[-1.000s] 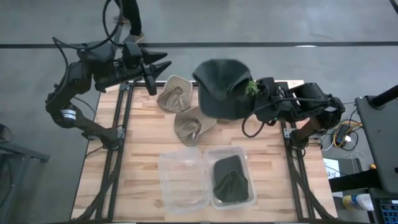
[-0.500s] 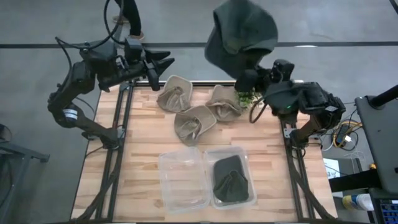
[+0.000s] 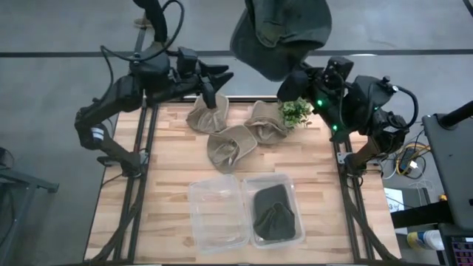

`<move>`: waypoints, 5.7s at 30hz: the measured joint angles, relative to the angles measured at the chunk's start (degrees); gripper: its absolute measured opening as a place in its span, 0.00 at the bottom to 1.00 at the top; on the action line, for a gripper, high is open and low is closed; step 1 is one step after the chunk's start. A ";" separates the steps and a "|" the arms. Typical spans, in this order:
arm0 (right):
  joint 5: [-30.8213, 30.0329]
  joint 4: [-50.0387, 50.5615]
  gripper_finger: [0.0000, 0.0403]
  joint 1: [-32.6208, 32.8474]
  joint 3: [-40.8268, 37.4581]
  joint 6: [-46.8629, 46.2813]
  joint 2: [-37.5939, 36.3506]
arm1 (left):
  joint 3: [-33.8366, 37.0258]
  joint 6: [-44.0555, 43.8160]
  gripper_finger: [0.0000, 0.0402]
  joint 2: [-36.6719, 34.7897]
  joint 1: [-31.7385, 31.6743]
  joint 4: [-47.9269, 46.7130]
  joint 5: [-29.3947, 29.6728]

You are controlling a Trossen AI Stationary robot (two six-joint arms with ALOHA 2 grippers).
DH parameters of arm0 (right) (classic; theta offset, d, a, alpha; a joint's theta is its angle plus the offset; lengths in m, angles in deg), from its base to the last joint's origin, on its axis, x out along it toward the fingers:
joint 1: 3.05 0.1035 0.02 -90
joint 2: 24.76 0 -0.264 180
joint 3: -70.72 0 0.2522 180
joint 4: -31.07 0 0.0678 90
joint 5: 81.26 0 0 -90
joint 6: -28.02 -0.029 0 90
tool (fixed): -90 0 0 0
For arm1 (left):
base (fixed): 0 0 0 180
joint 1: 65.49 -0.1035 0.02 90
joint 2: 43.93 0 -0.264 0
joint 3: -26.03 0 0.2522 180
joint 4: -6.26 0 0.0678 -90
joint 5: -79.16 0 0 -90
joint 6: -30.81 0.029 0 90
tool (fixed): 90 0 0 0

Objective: Pick & Place hat
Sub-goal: Put the black cap into the right transparent bin

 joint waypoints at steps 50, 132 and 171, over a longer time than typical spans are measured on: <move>12.22 -15.74 0.03 -0.50 -0.04 9.40 2.43 | -0.02 10.06 0.31 1.58 -0.28 17.94 -4.87; 43.96 41.28 0.47 -12.63 1.14 21.34 18.72 | -0.07 24.01 0.01 6.39 -0.98 -57.09 6.42; 47.77 47.30 0.02 -16.39 1.20 7.56 17.77 | -0.67 29.83 0.21 5.74 -1.68 -52.33 22.50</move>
